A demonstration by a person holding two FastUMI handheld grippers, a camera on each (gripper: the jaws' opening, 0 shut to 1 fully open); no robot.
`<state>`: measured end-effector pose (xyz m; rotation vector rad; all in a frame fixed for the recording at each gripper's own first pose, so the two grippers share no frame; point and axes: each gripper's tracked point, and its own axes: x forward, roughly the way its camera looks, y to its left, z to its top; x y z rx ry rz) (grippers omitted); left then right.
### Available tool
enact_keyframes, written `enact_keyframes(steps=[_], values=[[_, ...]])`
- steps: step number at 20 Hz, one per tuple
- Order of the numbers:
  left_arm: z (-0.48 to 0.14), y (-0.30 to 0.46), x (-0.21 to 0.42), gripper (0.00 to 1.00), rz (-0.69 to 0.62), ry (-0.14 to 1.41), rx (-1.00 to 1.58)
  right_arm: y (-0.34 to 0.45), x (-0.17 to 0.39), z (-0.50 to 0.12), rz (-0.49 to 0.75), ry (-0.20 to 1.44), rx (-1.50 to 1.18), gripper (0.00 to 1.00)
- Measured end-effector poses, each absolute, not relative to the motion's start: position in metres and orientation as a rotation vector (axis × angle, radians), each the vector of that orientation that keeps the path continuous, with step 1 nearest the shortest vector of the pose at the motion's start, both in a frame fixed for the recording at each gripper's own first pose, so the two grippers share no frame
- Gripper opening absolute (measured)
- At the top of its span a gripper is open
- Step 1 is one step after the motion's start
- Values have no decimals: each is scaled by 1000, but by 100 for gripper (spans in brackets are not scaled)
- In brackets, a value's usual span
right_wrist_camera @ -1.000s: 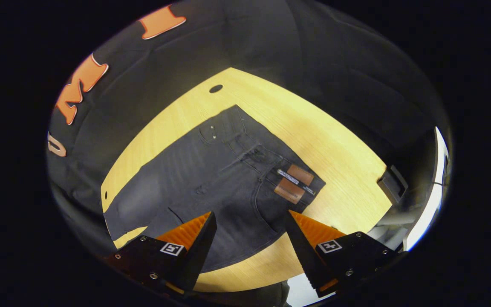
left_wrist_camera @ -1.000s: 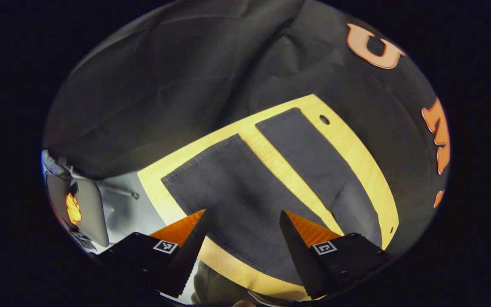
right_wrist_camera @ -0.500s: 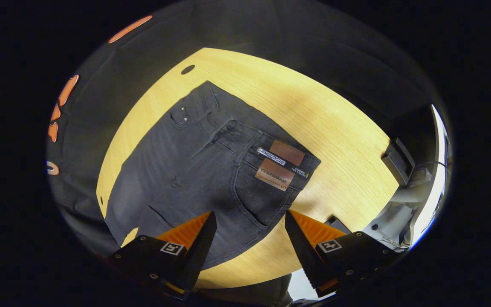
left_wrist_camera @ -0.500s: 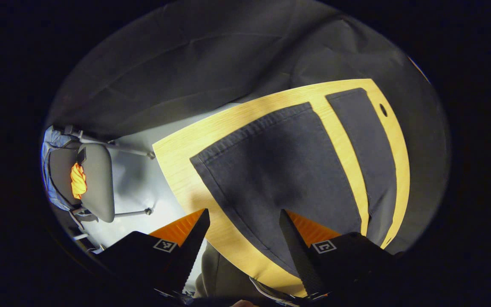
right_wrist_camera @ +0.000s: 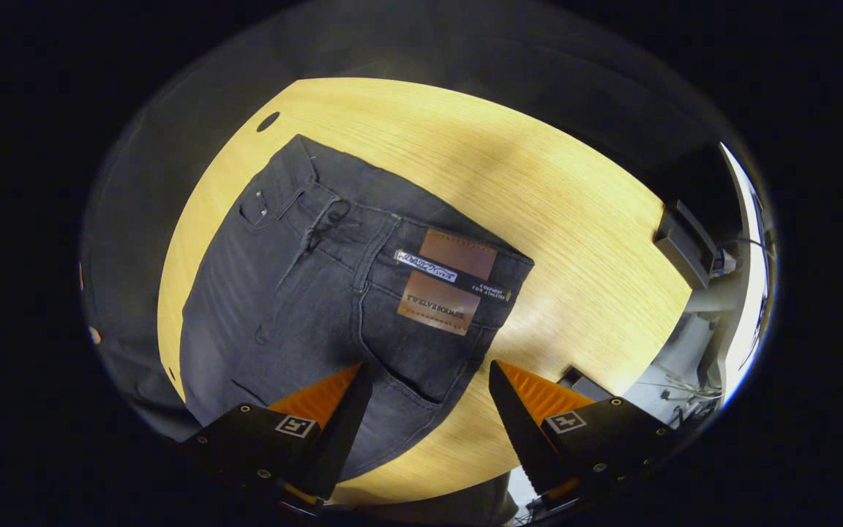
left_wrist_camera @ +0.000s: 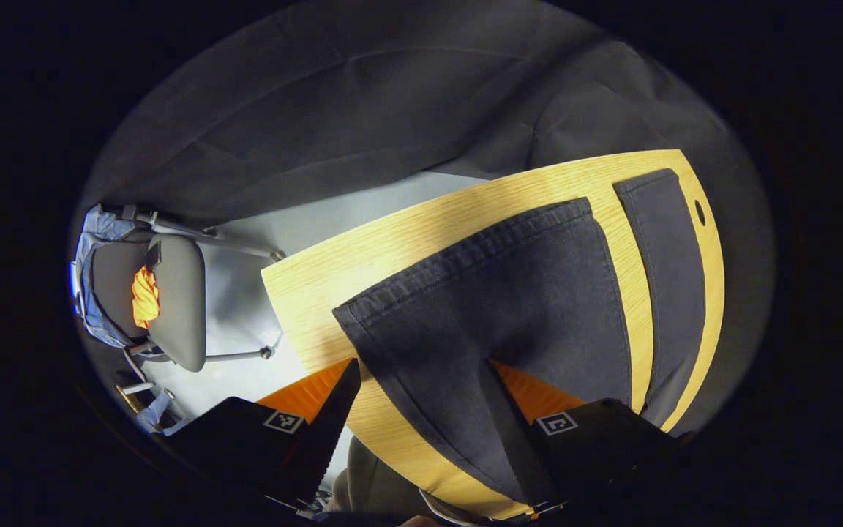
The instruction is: Grasp the waist and the cuffs of the jeans and fold them to make the two legs overlap; first hold the waist and fold one-third of the jeans toward the cuffs, then hold the cuffs and fold the remaining one-third in the same direction to finish folding.
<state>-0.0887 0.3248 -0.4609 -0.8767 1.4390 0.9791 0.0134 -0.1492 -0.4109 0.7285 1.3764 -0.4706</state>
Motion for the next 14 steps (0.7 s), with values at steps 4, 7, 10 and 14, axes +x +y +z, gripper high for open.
enact_keyframes(steps=[4, 7, 10, 14], values=[[-460, 327, -87, 96, 998, 1438, -820, -149, 15, -415, -513, 1375, 703, 96], [-458, 325, -87, 97, 1030, 1420, -830, -149, 11, -419, -574, 1423, 618, 92], [-460, 328, -87, 97, 1000, 1430, -825, -146, 14, -420, -536, 1424, 535, 87], [-457, 328, -76, 81, 896, 1461, -748, -144, 22, -421, -523, 1375, 681, 47]])
